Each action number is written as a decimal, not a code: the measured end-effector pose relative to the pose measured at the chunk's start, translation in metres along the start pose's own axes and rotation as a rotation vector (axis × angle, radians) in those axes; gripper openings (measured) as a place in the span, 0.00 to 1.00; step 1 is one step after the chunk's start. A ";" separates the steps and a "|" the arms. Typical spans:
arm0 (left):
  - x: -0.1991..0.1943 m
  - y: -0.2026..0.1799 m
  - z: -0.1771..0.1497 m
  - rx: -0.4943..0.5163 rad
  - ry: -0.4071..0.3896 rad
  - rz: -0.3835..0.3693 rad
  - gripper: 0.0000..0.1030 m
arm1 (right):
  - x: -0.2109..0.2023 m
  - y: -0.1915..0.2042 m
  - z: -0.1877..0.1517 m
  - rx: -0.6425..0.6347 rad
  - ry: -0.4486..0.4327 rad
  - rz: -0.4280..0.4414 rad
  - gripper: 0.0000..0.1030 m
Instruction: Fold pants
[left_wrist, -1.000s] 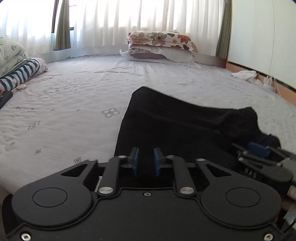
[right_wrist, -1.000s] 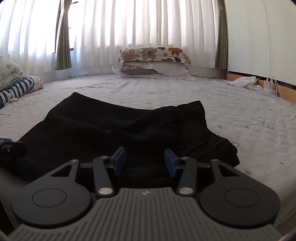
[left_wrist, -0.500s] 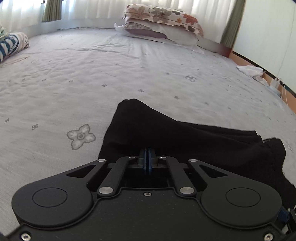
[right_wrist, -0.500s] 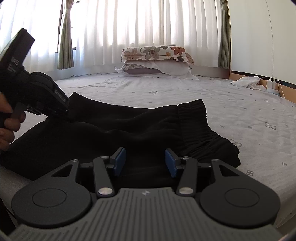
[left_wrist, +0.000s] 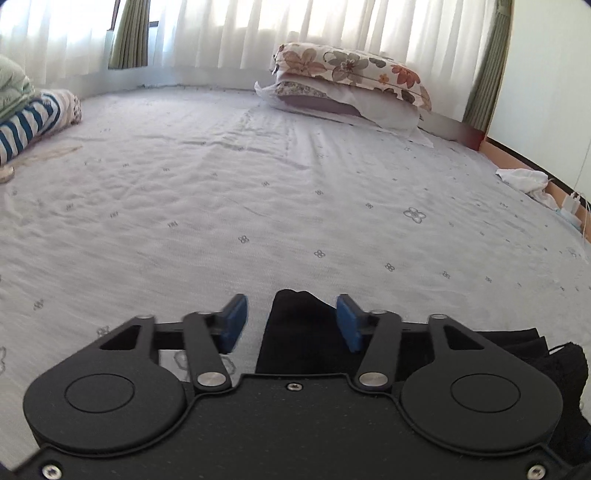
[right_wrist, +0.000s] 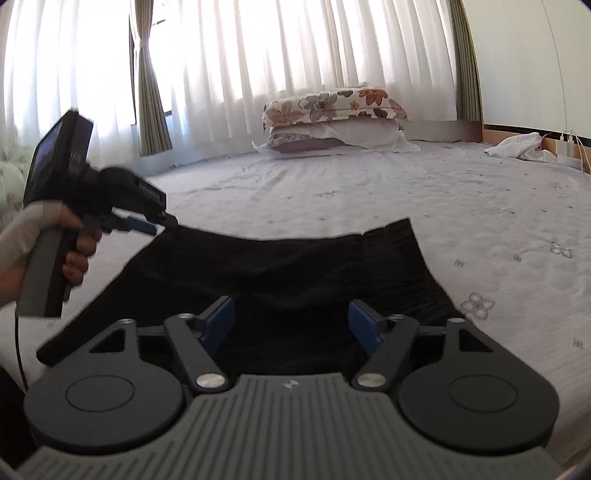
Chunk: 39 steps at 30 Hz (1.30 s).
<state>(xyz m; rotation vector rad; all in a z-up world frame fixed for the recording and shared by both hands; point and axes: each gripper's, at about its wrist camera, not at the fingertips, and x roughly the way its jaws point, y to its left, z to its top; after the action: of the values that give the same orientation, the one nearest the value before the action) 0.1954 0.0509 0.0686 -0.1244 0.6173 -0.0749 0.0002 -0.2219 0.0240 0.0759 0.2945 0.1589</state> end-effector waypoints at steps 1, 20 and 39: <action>-0.002 0.002 0.000 0.017 -0.001 -0.006 0.54 | -0.002 -0.007 0.009 0.007 -0.014 0.001 0.84; 0.044 0.042 -0.013 -0.102 0.192 -0.241 0.63 | 0.134 -0.134 0.050 0.152 0.294 0.191 0.97; 0.057 0.030 -0.017 -0.018 0.189 -0.335 0.62 | 0.150 -0.116 0.055 0.037 0.333 0.265 0.76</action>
<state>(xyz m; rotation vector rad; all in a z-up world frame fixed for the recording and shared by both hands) 0.2330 0.0728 0.0176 -0.2390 0.7811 -0.4085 0.1751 -0.3134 0.0224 0.1257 0.6198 0.4309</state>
